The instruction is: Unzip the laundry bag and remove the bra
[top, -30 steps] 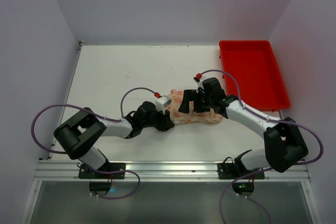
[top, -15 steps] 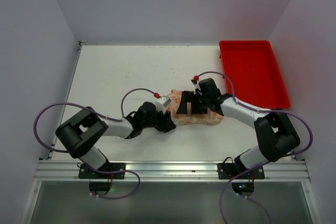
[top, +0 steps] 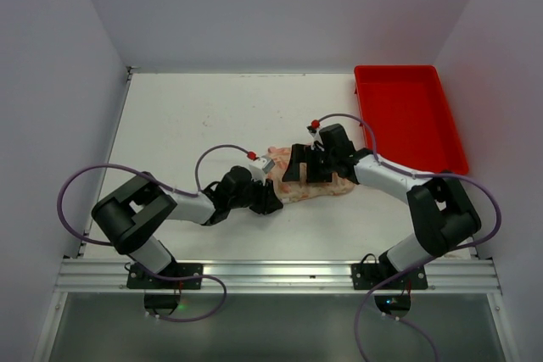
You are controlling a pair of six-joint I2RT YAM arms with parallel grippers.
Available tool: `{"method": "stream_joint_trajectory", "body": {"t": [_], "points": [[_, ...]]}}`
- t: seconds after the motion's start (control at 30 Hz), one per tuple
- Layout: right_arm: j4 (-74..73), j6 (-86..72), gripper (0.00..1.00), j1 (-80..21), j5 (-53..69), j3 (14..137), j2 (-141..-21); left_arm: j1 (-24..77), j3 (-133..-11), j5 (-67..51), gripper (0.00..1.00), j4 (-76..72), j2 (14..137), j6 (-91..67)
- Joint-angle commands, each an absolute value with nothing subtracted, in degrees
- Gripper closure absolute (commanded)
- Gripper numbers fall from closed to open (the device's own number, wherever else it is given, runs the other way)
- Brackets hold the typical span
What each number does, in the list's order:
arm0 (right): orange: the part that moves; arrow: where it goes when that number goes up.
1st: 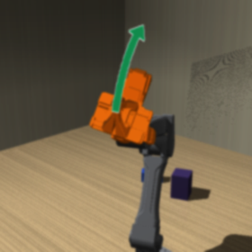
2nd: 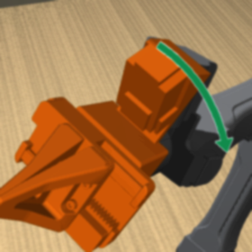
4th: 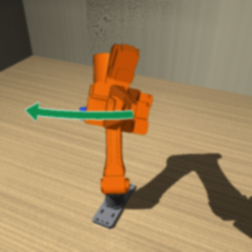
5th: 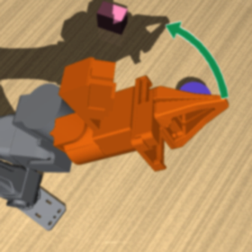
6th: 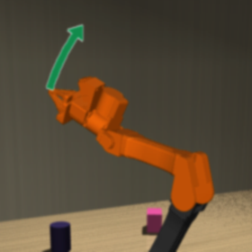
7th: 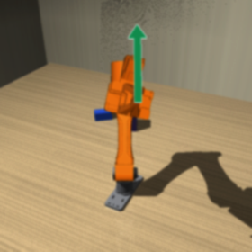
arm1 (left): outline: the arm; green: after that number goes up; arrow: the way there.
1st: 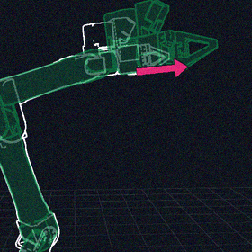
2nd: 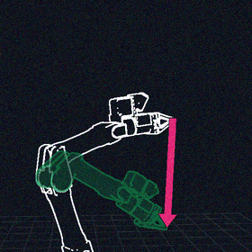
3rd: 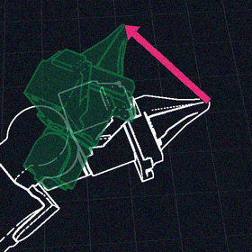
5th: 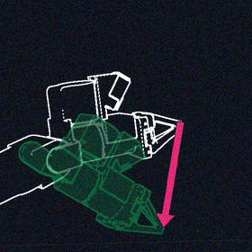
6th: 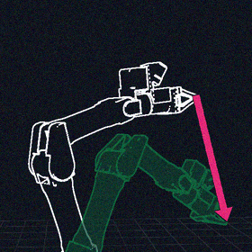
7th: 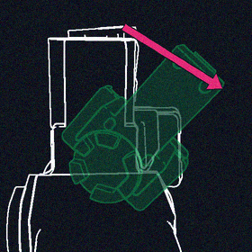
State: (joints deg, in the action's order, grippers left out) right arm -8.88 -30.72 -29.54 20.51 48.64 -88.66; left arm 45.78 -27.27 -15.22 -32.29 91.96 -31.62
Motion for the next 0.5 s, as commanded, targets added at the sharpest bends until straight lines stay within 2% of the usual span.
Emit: {"method": "stream_joint_trajectory", "body": {"t": [0.0, 0.13, 0.17, 0.23, 0.27, 0.33, 0.47], "points": [[-6.94, -32.25, 0.03, -29.79, 23.03, 50.62, -88.95, 46.05, -26.98, -17.14, 0.69, -37.88, 92.37, -33.31], [-6.77, -32.87, 0.03, -29.79, 22.94, 50.71, -89.03, 46.05, -26.72, -17.40, 0.73, -38.58, 92.63, -34.27], [-6.77, -32.96, 0.03, -29.79, 22.94, 50.71, -89.03, 46.05, -26.72, -17.49, 0.80, -39.02, 92.72, -34.45], [-6.33, -33.66, 0.03, -29.79, 22.94, 50.54, -89.03, 46.05, -26.72, -17.58, 0.85, -39.29, 92.99, -34.89], [-6.24, -33.66, 0.03, -29.79, 22.94, 50.36, -88.95, 46.05, -26.72, -17.49, 0.92, -39.55, 93.08, -34.98], [-6.06, -34.01, 0.03, -29.79, 22.94, 50.10, -88.86, 46.05, -26.81, -17.40, 1.00, -39.90, 93.25, -35.24], [-5.80, -34.54, 0.02, -29.79, 23.03, 49.57, -87.72, 46.05, -26.72, -17.14, 1.00, -40.25, 92.81, -35.42]]}}
